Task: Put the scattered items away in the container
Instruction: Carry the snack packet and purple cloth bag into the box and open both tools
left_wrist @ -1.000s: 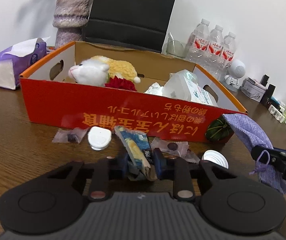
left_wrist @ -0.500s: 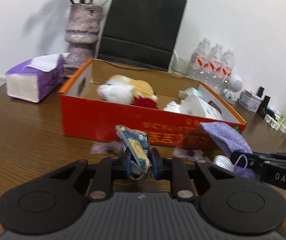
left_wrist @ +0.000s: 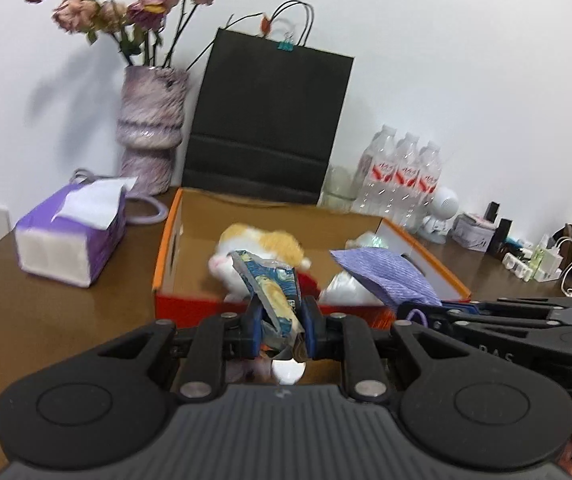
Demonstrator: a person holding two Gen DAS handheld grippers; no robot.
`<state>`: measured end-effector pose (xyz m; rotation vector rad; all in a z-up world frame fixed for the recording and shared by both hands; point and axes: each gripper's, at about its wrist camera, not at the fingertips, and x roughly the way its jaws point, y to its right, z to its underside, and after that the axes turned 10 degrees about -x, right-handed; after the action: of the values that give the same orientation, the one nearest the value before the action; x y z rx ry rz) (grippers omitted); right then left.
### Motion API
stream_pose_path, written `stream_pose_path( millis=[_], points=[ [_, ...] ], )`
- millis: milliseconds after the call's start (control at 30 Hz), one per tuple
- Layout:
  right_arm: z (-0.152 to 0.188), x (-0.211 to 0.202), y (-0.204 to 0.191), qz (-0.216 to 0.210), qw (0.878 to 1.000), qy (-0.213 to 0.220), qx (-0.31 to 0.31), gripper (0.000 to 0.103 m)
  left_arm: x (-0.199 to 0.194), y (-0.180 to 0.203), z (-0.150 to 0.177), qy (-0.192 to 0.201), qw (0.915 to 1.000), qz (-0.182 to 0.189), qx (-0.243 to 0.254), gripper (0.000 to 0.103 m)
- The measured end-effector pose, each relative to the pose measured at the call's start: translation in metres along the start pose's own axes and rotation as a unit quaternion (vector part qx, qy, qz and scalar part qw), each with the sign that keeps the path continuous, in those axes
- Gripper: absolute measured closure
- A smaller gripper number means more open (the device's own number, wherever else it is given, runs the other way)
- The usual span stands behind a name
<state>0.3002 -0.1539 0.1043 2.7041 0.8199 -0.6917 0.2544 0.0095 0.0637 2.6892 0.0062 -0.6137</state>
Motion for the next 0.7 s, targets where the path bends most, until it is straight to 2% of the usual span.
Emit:
stream_pose_path(
  millis=[233,400,700],
  points=[
    [-0.028,0.019,0.014,0.012,1.0,0.016,0.009,0.094,0.025,0.005,-0.024,0.016,0.9998,0.009,-0.007,0.083],
    [-0.04,0.043,0.028,0.013,1.0,0.018,0.023,0.094,0.049,-0.001,-0.042,0.032,0.9991,-0.001,-0.027,0.083],
    [-0.057,0.092,0.056,0.029,0.999,0.001,0.028,0.094,0.105,-0.011,-0.06,0.017,0.9992,-0.028,-0.023,0.083]
  ],
)
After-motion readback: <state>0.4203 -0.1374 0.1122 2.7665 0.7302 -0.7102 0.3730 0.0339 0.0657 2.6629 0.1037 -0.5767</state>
